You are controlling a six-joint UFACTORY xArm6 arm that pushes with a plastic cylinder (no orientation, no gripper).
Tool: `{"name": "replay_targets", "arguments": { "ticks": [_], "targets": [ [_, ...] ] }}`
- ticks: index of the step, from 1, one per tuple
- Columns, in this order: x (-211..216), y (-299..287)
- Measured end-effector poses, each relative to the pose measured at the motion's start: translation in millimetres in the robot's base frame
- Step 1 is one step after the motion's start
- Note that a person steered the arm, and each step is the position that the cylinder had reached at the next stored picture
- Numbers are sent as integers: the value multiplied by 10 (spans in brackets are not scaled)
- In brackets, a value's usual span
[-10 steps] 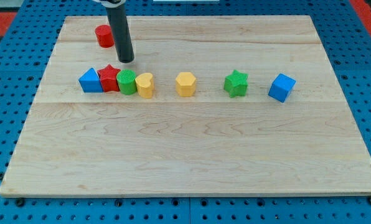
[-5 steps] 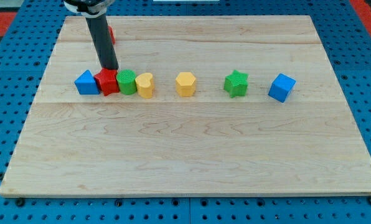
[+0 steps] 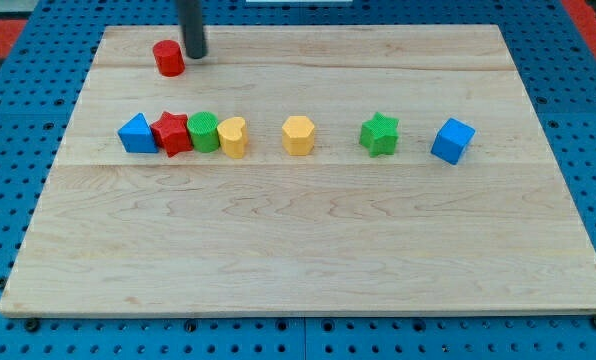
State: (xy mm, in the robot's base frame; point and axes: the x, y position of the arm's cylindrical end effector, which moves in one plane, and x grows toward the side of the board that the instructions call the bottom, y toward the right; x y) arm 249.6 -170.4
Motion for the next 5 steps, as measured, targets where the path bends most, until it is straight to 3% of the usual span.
{"name": "replay_targets", "arguments": {
  "ticks": [1,2,4,5],
  "targets": [
    [-168,-214],
    [-18,-431],
    [957,-726],
    [1171,-785]
  ]
}}
